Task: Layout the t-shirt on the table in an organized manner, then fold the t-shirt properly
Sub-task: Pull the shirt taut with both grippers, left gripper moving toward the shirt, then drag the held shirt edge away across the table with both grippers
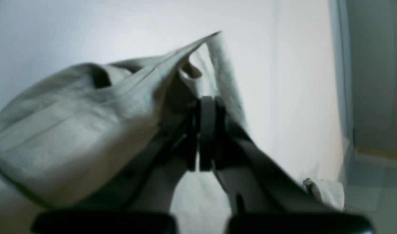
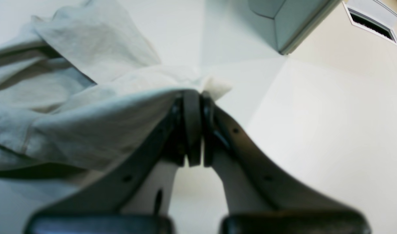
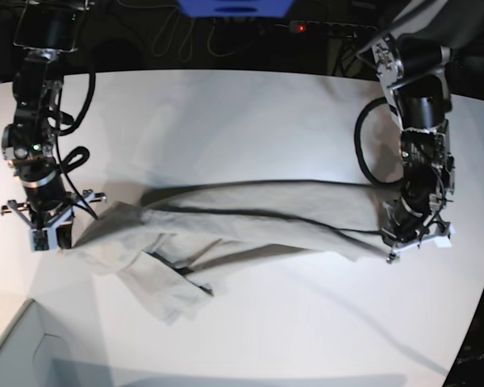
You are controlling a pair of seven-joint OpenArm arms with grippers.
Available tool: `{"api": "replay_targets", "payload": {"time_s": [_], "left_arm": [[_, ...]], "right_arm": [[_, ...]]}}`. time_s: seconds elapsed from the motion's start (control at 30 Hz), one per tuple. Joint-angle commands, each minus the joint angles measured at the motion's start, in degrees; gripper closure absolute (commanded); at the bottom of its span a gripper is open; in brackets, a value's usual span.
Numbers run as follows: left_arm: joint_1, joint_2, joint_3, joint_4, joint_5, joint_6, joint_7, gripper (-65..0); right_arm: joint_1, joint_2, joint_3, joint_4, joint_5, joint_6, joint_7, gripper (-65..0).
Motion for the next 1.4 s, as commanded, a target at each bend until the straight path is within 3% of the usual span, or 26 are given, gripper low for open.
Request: {"api": "replay_targets", "payload": {"time_s": [0.0,0.23,0.4,0.7,0.93,1.23,1.37], "left_arm": [[-1.24,-0.47,-0.07,2.84,-0.52,-0.95,-0.61,-0.1],[8.52,-0.91,-0.25,21.83,-8.87,-0.42,2.91,-0.1],[19.77,-0.73,-2.8,35.55,-16.35,-0.42,6.43,-0.1],[40.96,0.41,-10.09,51.55,-25.05,-0.42,6.6,-0.1],[50.36,4.1,-16.6,49.61,-26.37,-1.04,6.6,-0.1],[50.27,4.81,-17.48,41.61,-26.37,-1.04,6.6,-0.1],[48.6,4.45,-17.65,39.15,-26.37,-1.04,6.6,-0.1]], "right_arm": [[1.11,0.94,0.34,0.21,0.29,-0.31,1.42,0.0],[0.75,1.03,0.42,1.09,0.29,-0.31,1.42,0.0],[-5.14,1.03,0.51,7.77,0.29,-0.31,1.77,0.0],[-17.36,0.86,4.91,14.98,0.56,-0.31,1.95,0.0],[-23.77,0.94,7.11,15.06,0.56,-0.31,1.95,0.0],[-29.84,1.12,6.93,14.98,0.29,-0.31,1.95,0.0],[-33.27,2.79,6.67,15.06,0.29,-0.31,1.95,0.0]]}}
